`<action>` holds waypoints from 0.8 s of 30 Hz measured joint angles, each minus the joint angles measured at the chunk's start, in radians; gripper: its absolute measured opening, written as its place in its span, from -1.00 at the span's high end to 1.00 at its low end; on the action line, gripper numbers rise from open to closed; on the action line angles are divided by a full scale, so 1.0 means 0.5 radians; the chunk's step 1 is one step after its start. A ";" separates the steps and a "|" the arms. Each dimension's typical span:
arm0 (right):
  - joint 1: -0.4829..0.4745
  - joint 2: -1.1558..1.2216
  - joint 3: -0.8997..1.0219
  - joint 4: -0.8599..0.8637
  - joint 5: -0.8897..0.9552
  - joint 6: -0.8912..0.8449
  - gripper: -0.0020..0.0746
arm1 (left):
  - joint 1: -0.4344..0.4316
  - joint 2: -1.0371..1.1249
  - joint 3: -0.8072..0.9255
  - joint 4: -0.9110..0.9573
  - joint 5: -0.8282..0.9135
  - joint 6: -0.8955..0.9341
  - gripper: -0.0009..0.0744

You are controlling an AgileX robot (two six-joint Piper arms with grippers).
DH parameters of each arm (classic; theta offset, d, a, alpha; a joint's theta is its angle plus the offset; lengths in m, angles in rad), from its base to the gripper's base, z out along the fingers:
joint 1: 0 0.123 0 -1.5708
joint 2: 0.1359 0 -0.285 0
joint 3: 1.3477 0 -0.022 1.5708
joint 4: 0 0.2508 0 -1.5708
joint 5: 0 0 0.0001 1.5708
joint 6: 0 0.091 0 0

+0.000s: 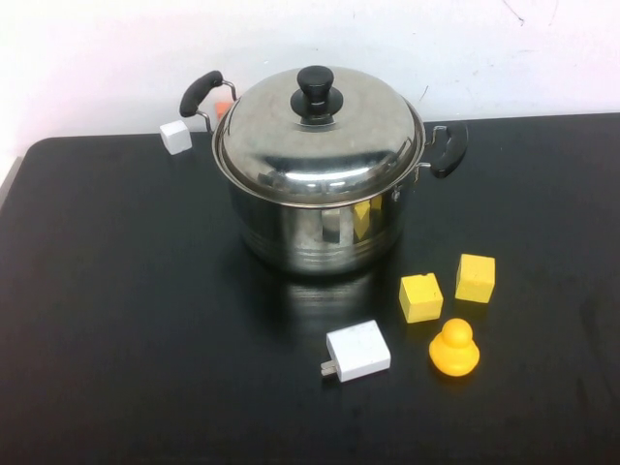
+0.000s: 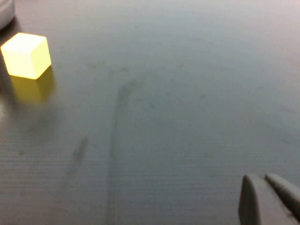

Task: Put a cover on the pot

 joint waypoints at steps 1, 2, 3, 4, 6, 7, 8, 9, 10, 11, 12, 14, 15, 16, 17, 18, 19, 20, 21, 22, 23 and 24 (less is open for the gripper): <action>0.000 0.000 0.000 0.000 0.000 0.000 0.95 | 0.058 -0.001 0.009 -0.087 -0.015 0.069 0.98; 0.000 0.000 0.000 0.000 0.000 0.000 0.95 | 0.114 -0.001 0.022 -0.160 -0.037 0.123 0.98; 0.000 0.000 0.000 0.000 0.000 0.000 0.95 | 0.195 -0.001 0.048 -0.254 -0.075 0.190 0.98; 0.000 0.000 0.000 0.000 0.000 0.000 0.95 | 0.282 -0.005 0.084 -0.350 -0.117 0.256 0.98; 0.000 0.000 0.000 0.000 0.000 0.000 0.95 | 0.464 -0.025 0.191 -0.532 -0.261 0.375 0.98; 0.000 0.000 0.000 0.000 0.000 0.000 0.95 | 0.531 -0.046 0.245 -0.586 -0.331 0.399 0.98; 0.000 0.000 0.000 0.000 0.000 0.000 0.95 | 0.608 -0.072 0.319 -0.641 -0.395 0.418 0.98; 0.000 0.000 0.000 0.000 0.000 0.000 0.95 | 0.674 -0.106 0.401 -0.683 -0.449 0.422 0.98; 0.000 0.000 0.000 0.000 0.000 0.000 0.95 | 0.719 -0.137 0.471 -0.704 -0.483 0.414 0.98; 0.000 0.000 0.000 0.000 0.000 0.000 0.95 | 0.764 -0.180 0.561 -0.718 -0.510 0.395 0.98; 0.000 0.000 0.000 0.000 0.000 0.000 0.95 | 0.799 -0.221 0.652 -0.734 -0.519 0.378 0.98; 0.000 0.000 0.000 0.000 0.000 0.000 0.95 | 0.839 -0.257 0.811 -0.777 -0.519 0.337 0.98; 0.000 0.000 0.000 0.000 0.000 0.000 0.95 | 0.843 -0.260 0.892 -0.795 -0.519 0.323 0.98; 0.000 0.000 0.000 0.000 0.000 0.000 0.95 | 0.852 -0.264 0.954 -0.805 -0.501 0.316 0.98; 0.000 0.000 0.000 0.000 0.000 0.000 0.95 | 0.857 -0.264 0.992 -0.822 -0.473 0.298 0.98; 0.000 0.000 0.000 0.000 0.000 0.000 0.95 | 0.856 -0.264 1.003 -0.830 -0.445 0.283 0.98; 0.000 0.000 0.000 0.000 0.000 0.000 0.95 | 0.856 -0.264 1.003 -0.841 -0.414 0.279 0.98; 0.000 0.000 0.000 0.000 0.000 0.000 0.95 | 0.858 -0.269 1.003 -0.853 -0.387 0.274 0.98; 0.000 0.000 0.000 0.000 0.000 0.000 0.95 | 0.858 -0.269 1.003 -0.862 -0.339 0.271 0.98; 0.000 0.000 0.000 0.000 0.000 0.000 0.95 | 0.858 -0.269 1.003 -0.866 -0.293 0.271 0.98; 0.000 0.000 0.000 0.000 0.000 0.000 0.95 | 0.858 -0.269 1.003 -0.876 -0.264 0.271 0.98; 0.000 0.000 0.000 0.000 0.000 0.000 0.95 | 0.858 -0.269 0.999 -0.886 -0.232 0.271 0.98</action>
